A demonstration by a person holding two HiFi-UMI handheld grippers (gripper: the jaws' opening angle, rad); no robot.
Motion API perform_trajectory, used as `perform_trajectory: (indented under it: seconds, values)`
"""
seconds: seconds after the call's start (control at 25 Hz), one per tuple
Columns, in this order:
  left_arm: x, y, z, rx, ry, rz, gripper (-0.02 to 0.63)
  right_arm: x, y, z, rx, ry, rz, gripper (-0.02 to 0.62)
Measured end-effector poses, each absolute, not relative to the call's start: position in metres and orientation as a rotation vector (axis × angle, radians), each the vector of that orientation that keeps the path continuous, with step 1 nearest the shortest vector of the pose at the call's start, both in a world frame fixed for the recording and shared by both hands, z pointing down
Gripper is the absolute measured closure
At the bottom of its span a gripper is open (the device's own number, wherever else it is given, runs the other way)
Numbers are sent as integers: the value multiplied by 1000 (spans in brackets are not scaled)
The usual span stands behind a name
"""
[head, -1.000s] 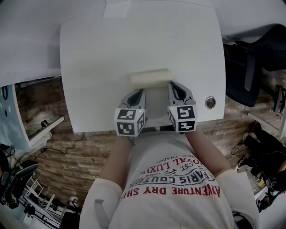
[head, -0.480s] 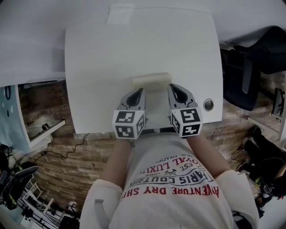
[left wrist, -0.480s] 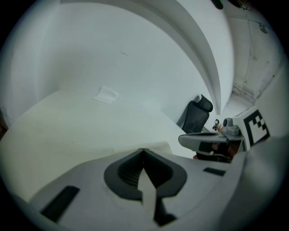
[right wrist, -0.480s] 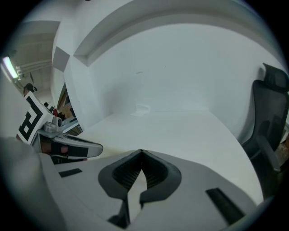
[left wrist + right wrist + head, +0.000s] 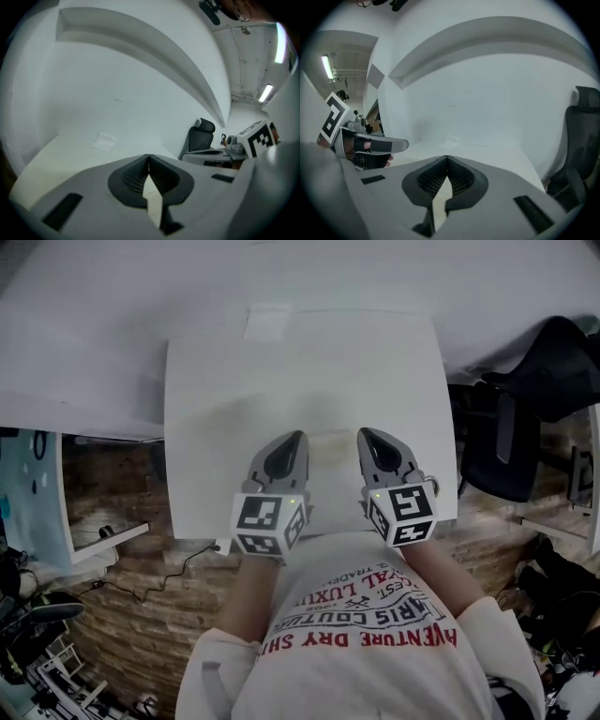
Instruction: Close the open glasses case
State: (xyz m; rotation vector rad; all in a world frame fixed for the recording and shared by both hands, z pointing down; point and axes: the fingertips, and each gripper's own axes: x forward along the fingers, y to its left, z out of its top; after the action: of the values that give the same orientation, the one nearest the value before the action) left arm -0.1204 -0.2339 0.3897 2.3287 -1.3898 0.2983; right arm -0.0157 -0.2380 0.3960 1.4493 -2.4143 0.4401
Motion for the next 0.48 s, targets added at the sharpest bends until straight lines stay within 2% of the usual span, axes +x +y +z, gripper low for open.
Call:
perform_trajectory:
  seconds: [0.48]
  values:
    - [-125,-239,336,2443,-1483,238,598,-16,-246,342,1465,-2530,266,583]
